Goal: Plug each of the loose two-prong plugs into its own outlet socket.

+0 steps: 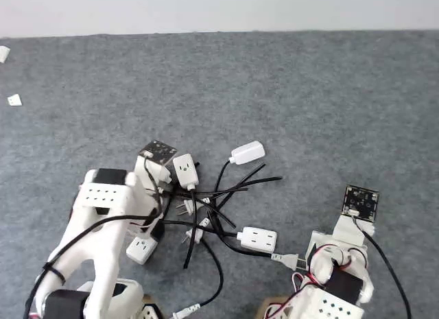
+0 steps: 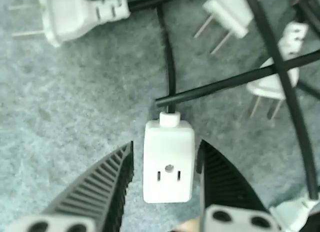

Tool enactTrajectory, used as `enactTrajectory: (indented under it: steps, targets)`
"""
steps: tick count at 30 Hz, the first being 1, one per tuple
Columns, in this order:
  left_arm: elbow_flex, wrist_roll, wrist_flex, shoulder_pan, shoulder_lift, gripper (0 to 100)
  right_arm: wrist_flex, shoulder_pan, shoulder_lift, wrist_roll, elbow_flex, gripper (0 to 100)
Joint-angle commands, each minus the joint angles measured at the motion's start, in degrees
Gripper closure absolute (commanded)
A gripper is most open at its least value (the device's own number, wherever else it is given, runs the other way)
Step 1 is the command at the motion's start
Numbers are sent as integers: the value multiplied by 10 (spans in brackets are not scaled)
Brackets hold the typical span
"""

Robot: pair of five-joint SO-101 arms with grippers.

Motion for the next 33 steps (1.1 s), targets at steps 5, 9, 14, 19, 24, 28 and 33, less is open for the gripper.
enactTrajectory:
  steps: [5,9,14,19,24,28,33]
  targets:
    - [22,-39,-9,-17,-17,803,-3,-3,-8,-3,9,959]
    - [26,-54,-10,-18,-17,809,-3,-3,-8,-3,9,959]
    - [39,-67,-24,-18,-16,848,-3,-3,-8,-3,9,959]
    - [72,-67,-76,-18,-1,854,-3,-3,-8,-3,9,959]
    - [72,-67,-107,-12,50,856,-3,-3,-8,-3,9,959]
    - [72,-64,-139,5,77,905,-3,-3,-8,-3,9,959]
    - [20,-17,-123,47,62,986,-3,-3,-8,-3,9,959]
